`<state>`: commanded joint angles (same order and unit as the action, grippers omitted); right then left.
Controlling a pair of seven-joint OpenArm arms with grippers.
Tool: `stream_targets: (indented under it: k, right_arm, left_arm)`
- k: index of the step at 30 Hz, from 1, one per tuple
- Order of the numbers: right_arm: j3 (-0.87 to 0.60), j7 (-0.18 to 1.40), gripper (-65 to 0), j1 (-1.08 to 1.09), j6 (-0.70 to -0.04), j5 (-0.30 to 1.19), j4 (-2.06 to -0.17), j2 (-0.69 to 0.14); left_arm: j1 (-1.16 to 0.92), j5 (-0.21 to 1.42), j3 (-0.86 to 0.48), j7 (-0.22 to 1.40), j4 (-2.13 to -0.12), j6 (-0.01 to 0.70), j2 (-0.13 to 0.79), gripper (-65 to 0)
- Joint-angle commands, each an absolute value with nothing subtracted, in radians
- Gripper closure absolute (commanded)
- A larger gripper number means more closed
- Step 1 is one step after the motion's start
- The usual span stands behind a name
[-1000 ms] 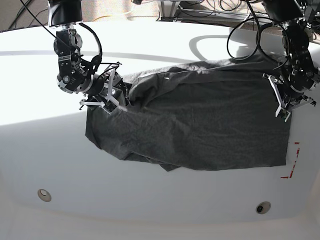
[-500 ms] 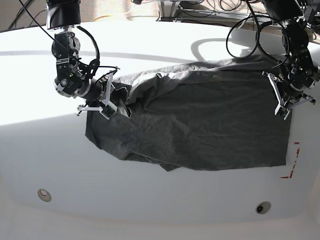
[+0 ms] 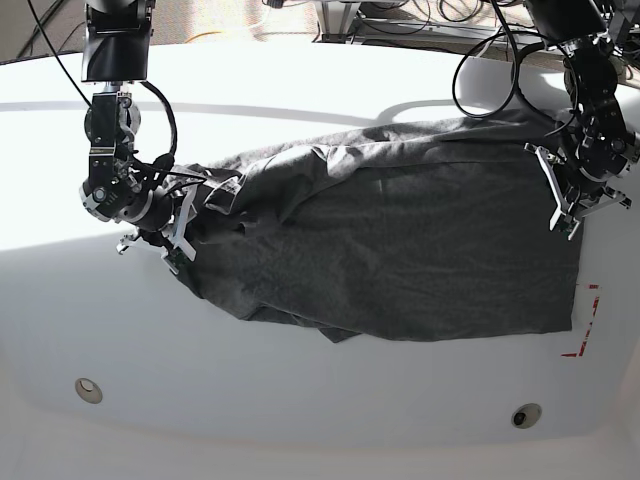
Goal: Layout the t-shirt on the table in an organized manner, then fold the t-shirt properly
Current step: 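Pull the held edge away from the left gripper with the right gripper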
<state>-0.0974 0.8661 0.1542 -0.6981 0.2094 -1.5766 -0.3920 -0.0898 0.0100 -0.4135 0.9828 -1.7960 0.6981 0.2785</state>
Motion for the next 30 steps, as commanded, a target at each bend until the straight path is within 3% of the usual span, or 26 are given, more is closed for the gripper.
stream_targets:
  k: [1,6,9,12,16,21,30]
  right_arm:
    - [-0.099,0.866,-19.5,0.157,-0.698,0.209,-1.577,-0.394]
    - [-0.105,0.869,-45.0,0.165,-0.698,0.209,-1.612,-0.397]
    - [-0.116,0.872,-56.6,0.154,-0.698,0.209,-1.675,-0.397]
    - [-0.116,0.911,-62.3,0.122,-0.698,0.211,-1.751,-0.395]
    - [-0.116,1.023,-61.4,0.093,-0.698,0.220,-1.863,-0.383]
    - [-0.117,1.106,-59.1,0.016,-0.698,0.211,-1.965,-0.308]
    - [-0.117,1.138,-53.1,-0.082,-0.698,0.211,-1.971,-0.182]
  left_arm:
    - [-0.090,0.010,-0.414,0.983,-1.796,0.698,0.278,-7.6]
    - [-0.090,0.010,-0.414,0.983,-1.796,0.698,0.278,-7.8]
    - [-0.090,0.010,-0.414,0.983,-1.796,0.698,0.278,-7.8]
    - [-0.090,0.010,-0.412,0.983,-1.796,0.698,0.278,-7.8]
    - [-0.090,0.010,-0.412,0.983,-1.796,0.698,0.278,-7.8]
    - [-0.090,0.010,-0.412,0.983,-1.794,0.698,0.278,-7.8]
    - [-0.088,0.010,-0.369,0.981,-1.794,0.698,0.278,-7.8]
